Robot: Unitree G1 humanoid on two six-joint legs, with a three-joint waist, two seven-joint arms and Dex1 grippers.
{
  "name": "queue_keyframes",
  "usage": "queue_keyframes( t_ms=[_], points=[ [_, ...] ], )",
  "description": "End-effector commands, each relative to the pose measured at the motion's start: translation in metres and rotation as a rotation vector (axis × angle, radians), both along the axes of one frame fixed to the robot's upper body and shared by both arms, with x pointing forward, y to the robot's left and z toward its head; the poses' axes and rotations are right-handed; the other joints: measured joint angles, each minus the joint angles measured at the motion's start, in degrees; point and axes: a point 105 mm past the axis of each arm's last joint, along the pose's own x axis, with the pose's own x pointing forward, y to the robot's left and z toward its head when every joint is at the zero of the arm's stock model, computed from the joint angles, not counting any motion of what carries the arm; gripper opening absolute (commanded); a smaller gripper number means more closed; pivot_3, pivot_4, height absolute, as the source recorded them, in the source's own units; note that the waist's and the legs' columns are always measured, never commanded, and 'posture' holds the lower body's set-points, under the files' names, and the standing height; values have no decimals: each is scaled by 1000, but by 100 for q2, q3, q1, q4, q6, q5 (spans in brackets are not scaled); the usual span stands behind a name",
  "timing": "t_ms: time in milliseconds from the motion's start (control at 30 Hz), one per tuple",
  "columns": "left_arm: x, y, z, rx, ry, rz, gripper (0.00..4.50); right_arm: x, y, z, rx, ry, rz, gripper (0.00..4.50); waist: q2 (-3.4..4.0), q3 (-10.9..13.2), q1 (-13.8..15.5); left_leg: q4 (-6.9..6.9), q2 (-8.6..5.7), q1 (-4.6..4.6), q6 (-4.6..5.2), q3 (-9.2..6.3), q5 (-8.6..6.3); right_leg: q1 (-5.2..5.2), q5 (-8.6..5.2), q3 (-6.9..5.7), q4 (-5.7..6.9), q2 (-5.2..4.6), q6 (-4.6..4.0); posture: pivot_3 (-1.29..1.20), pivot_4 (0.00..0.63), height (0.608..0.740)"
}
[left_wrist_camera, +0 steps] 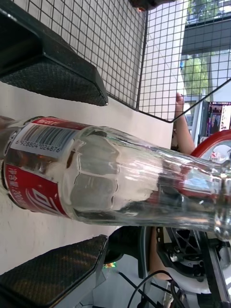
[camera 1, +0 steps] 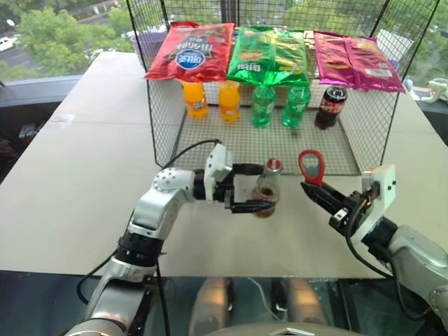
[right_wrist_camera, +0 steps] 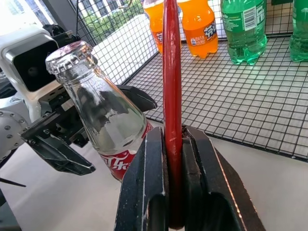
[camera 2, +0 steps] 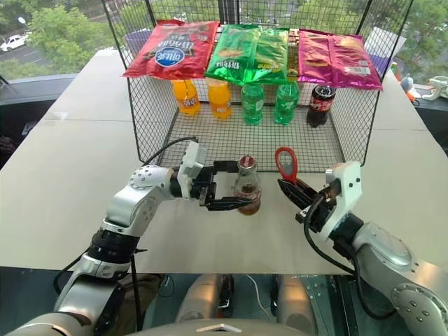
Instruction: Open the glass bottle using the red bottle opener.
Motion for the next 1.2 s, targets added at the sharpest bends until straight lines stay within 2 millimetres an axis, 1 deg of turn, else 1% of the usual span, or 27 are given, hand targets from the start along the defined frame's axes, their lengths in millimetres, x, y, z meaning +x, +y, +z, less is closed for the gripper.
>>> queue_keyframes(
  t_ms=[33,67,100,167,200,267,333,400,433,533,600,667,700,800,900,1000,1200],
  points=[
    [-3,-3,12,-15,-52,-31,4431,-2,2,11,-3,-64,5,0,0,0,0,0,0,0,0,0,0,0,0,0,0,0,0,0,150,728],
    [-2,-3,11,-17,-50,-30,4431,-3,1,12,-12,-74,0,0,0,0,0,0,0,0,0,1,0,0,0,0,0,0,0,0,150,728],
    [-1,-4,11,-21,-47,-30,4203,-3,1,13,-24,-86,-3,0,0,0,0,0,0,0,0,1,0,0,0,0,0,0,0,0,150,728],
    [-1,-5,11,-24,-43,-35,3612,-5,2,15,-40,-106,-5,0,0,0,1,0,0,0,0,1,0,0,0,0,0,0,0,0,150,728],
    [-1,-6,10,-24,-42,-42,3107,-5,2,16,-53,-123,-8,0,0,0,1,0,0,0,0,1,0,0,0,0,0,0,0,0,150,728],
    [-1,-6,10,-22,-39,-49,2271,-5,4,19,-83,-159,-9,0,0,0,0,0,-1,0,0,1,0,0,0,0,0,0,0,0,150,728],
    [0,-6,9,-19,-39,-52,2252,-4,4,21,-144,-204,-23,0,0,0,-1,0,-1,0,0,1,0,0,0,0,0,1,0,0,150,728],
    [0,-6,9,-17,-40,-54,2252,-3,5,22,-240,-267,-33,0,0,0,1,0,-2,0,0,2,0,0,0,0,0,0,0,0,150,728],
    [1,-6,9,-17,-40,-55,2252,-2,5,19,-325,-301,-40,0,0,0,1,1,-1,0,0,2,0,0,0,0,0,0,0,0,150,728],
    [2,-6,11,-16,-42,-54,2252,2,6,12,-489,-377,-47,0,0,-1,1,2,-1,0,0,1,0,-1,0,-1,0,-1,0,0,150,728],
    [4,-7,13,-17,-43,-52,2252,5,7,12,-590,-466,-67,0,0,0,-1,2,-2,0,0,2,0,-1,-1,-1,0,-1,0,0,150,728],
    [4,-8,14,-14,-45,-56,2252,11,7,16,-653,-558,-119,0,0,0,2,2,-3,-1,-1,2,0,-2,-1,-1,0,-1,0,0,150,728],
    [4,-8,15,-12,-46,-59,2252,13,7,17,-676,-592,-136,0,-1,-1,-2,2,-3,-1,-1,2,0,-2,-1,-1,0,0,0,0,150,728],
    [4,-8,16,-6,-47,-65,2252,16,11,22,-661,-653,-192,0,-3,-1,-2,4,-2,-1,-1,2,0,-1,0,-2,0,0,0,0,150,728],
    [5,-8,18,-5,-45,-65,2252,16,17,28,-668,-706,-200,0,-1,0,-3,4,-2,-3,-1,2,0,-4,-1,-3,1,1,0,0,150,728],
    [5,-10,19,-6,-43,-70,2252,14,25,30,-707,-769,-174,0,-1,0,-3,4,-2,-3,-1,4,0,-4,-1,-2,1,0,1,0,150,728],
    [6,-11,23,-9,-36,-76,2252,13,32,32,-773,-842,-116,0,-1,0,-3,5,-3,-3,-1,5,1,-4,-1,-2,1,0,1,0,150,728]
  ],
)
